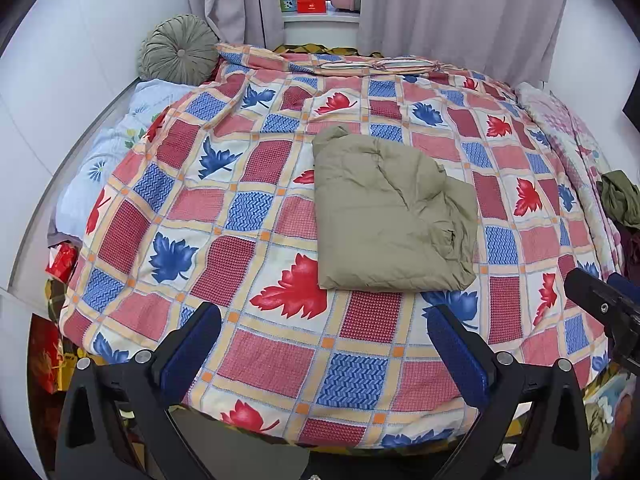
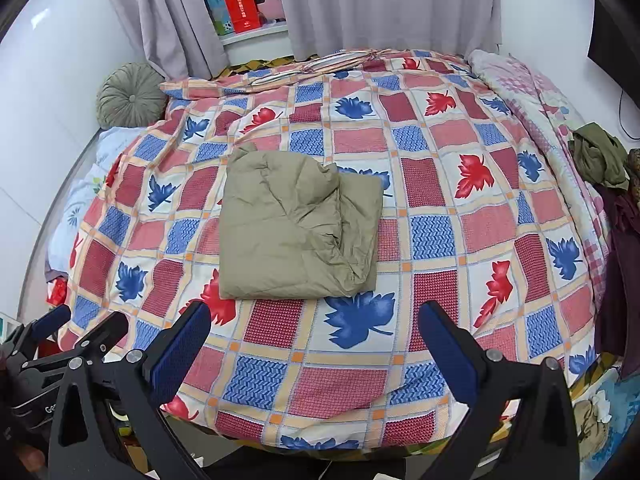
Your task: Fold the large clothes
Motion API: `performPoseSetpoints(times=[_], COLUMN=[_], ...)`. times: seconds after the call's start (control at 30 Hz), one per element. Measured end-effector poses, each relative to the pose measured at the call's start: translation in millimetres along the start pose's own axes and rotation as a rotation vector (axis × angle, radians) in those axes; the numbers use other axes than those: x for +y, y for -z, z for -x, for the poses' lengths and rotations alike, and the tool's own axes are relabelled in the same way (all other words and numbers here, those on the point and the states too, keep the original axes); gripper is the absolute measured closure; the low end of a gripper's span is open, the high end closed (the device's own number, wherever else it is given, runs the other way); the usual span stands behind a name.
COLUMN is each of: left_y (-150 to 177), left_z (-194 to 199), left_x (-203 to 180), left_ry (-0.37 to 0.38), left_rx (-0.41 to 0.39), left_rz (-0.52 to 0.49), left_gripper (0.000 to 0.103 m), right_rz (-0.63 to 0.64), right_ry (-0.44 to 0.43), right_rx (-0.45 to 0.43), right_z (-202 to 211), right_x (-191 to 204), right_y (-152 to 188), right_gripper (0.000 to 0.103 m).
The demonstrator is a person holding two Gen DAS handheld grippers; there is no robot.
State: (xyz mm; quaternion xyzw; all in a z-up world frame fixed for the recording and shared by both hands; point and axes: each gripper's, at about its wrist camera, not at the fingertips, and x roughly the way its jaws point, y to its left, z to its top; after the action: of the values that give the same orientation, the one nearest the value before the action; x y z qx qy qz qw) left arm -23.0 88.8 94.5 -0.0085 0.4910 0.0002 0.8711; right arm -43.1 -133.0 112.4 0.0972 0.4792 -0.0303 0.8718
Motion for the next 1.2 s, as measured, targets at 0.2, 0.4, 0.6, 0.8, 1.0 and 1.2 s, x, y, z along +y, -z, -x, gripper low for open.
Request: performPoseSetpoints(times=[0.2, 0.4, 0.6, 0.8, 1.0, 1.2], left_y=[0.4, 0.2, -0.7, -0.7, -1.4, -1.3], left_z=[0.4, 0.4, -0.3, -0.1, -0.5, -0.4], left_x=[-0.3, -0.3, 0.0, 0.4, 0.6, 0.0], left_ry=[0.0, 0.0, 0.001, 0.001, 0.003, 0.002], left_rx=[0.0, 0.002, 0.002, 0.002, 0.001, 0.003], left_rz=[0.001, 0.003, 0.001, 0.003, 0.0, 0.002], left_gripper=[0.0, 0.0, 0.0, 0.0, 0.0, 0.0], right_rz=[-0.001, -0.002, -0.004, -0.004, -0.006, -0.006], right_ry=[0.001, 0.002, 0.003, 0.004, 0.005, 0.005], right_rx=[-0.001, -0.002, -0.002, -0.002, -0.002, -0.003], right_z=[-0.1, 0.8, 0.3, 0.6, 1.0, 1.1], right_x=[1.3, 2.4, 3.2, 4.3, 5.4, 6.0], right_y=[2.3, 2.3, 4.2, 5.2, 6.2, 6.9], right_gripper=[0.0, 0.0, 0.0, 0.0, 0.0, 0.0])
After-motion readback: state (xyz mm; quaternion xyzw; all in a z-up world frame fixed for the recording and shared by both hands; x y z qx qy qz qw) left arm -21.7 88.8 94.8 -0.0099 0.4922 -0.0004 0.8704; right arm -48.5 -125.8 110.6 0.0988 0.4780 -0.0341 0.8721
